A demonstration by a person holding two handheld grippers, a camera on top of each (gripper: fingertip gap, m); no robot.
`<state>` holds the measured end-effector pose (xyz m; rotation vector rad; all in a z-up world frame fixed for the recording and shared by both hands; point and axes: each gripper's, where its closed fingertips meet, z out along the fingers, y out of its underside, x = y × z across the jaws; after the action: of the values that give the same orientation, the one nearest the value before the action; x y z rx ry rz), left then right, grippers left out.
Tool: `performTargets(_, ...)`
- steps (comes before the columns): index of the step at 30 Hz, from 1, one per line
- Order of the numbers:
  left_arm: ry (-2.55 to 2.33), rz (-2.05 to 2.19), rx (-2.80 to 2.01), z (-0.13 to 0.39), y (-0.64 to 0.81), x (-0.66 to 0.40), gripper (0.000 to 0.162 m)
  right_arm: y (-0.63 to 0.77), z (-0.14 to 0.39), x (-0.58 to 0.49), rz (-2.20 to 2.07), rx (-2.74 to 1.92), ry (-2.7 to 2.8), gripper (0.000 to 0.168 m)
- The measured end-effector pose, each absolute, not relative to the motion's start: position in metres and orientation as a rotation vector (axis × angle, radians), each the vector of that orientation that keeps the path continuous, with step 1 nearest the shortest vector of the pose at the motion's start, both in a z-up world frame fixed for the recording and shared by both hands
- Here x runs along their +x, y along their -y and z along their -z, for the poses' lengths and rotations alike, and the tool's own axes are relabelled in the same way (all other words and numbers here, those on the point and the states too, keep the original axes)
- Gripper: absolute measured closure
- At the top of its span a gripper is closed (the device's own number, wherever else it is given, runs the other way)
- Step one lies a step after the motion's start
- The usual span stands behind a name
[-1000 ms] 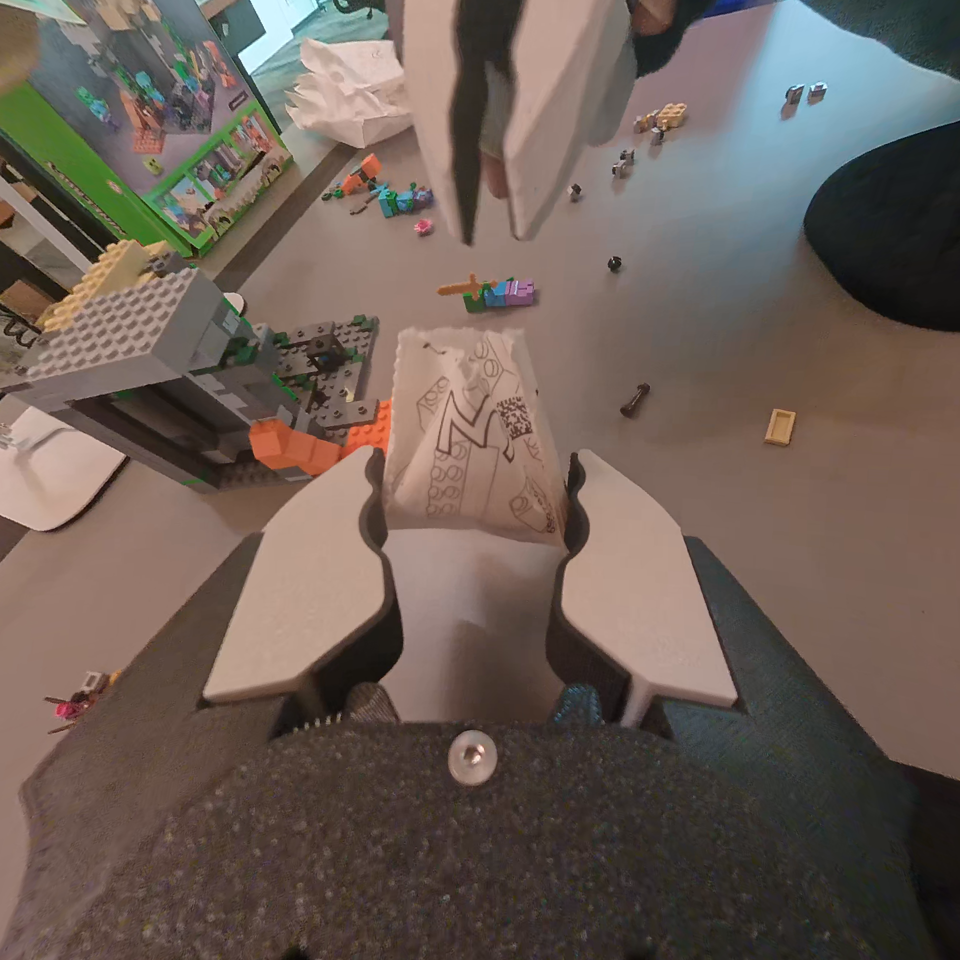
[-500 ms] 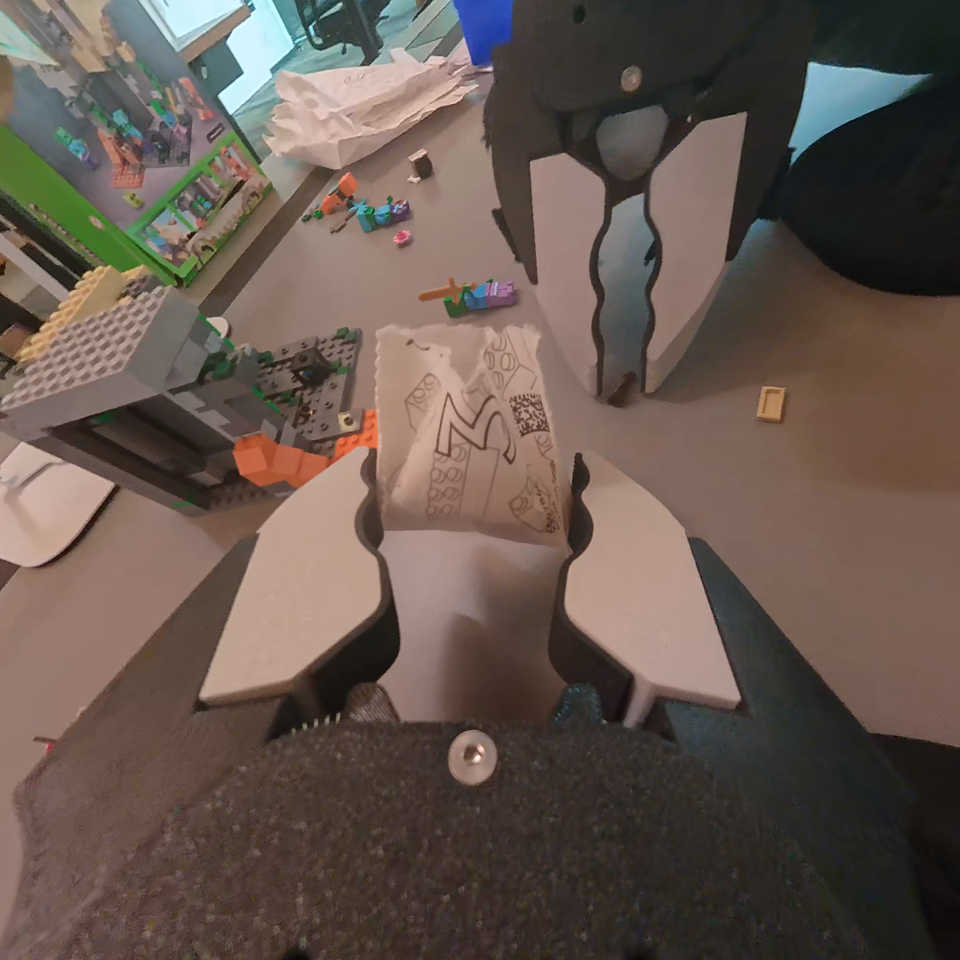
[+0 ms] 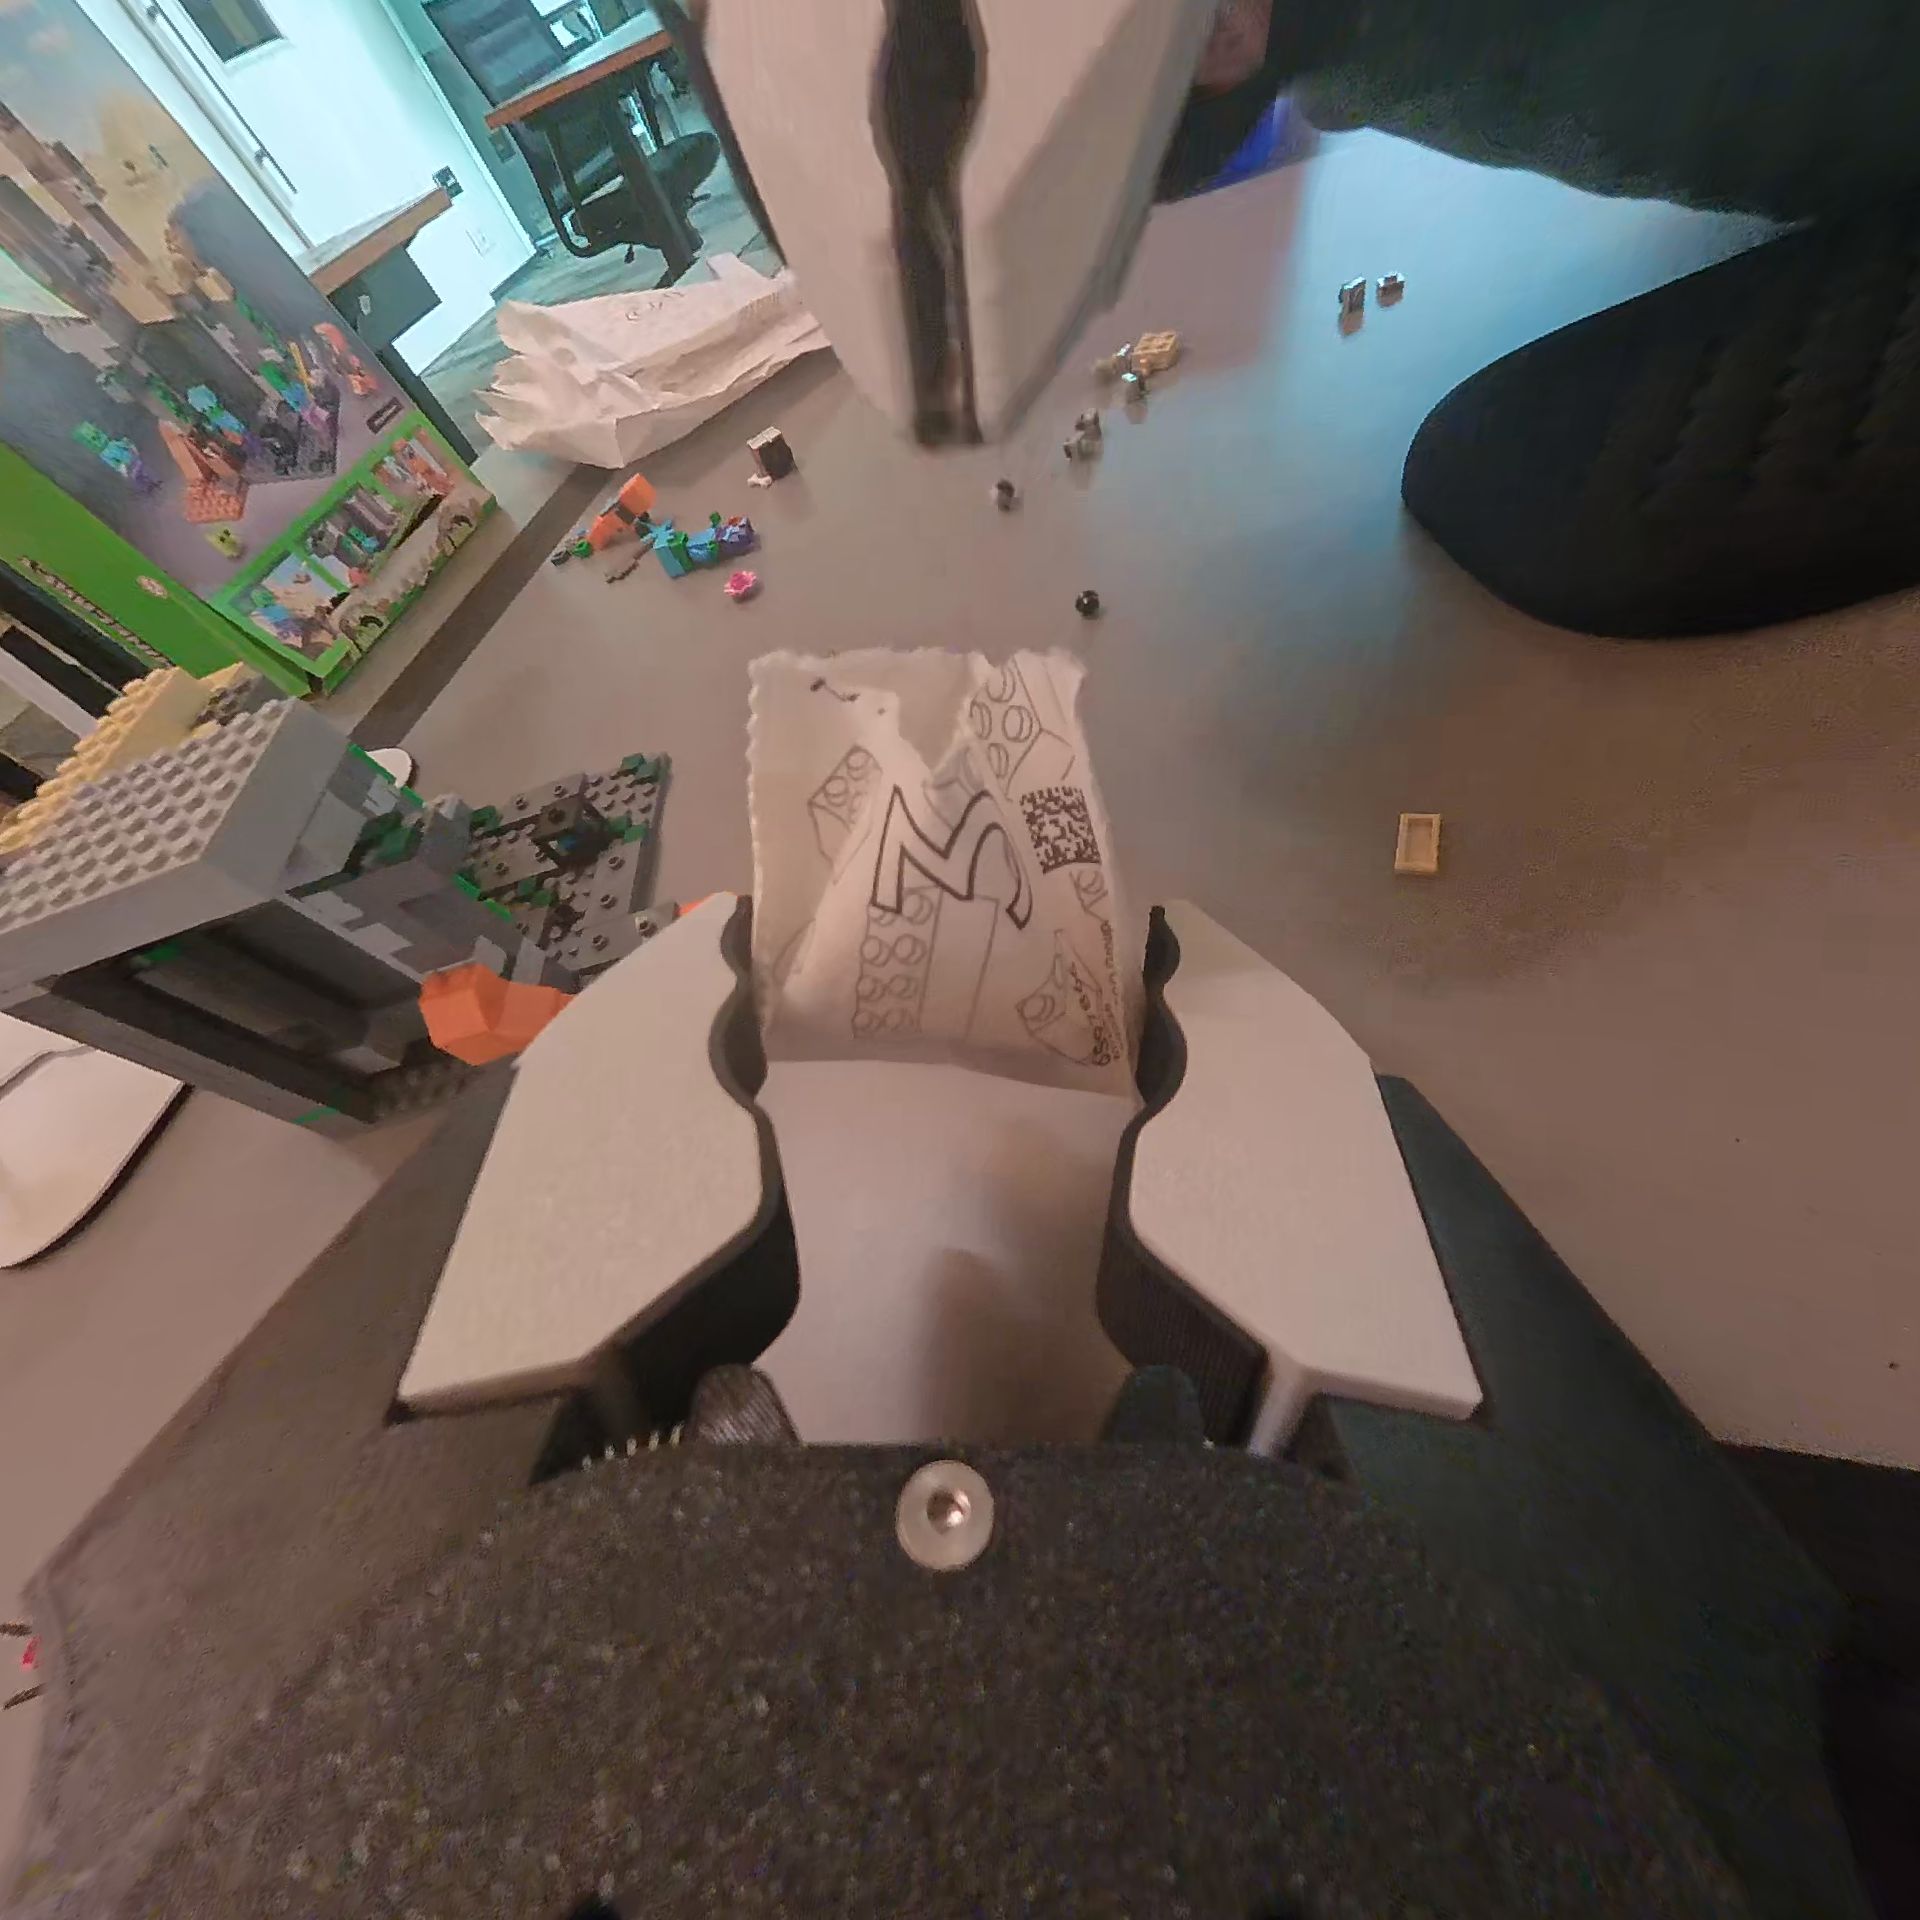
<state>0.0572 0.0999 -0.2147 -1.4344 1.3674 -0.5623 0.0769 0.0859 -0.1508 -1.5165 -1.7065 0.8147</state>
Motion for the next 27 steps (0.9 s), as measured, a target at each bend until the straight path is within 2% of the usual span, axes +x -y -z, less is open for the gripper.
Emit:
performTargets(7, -1.348, 0.591, -1.412, 0.208, -0.097, 0.058, 0.092, -0.081, 0.155, 0.055, -0.775, -1.478, 1.763, 0.163)
performTargets(27, -1.37, 0.683, -1.32, 0.196, -0.078, 0.065, 0.092, -0.086, 0.156, 0.049, -0.813, -1.486, 1.718, 0.142)
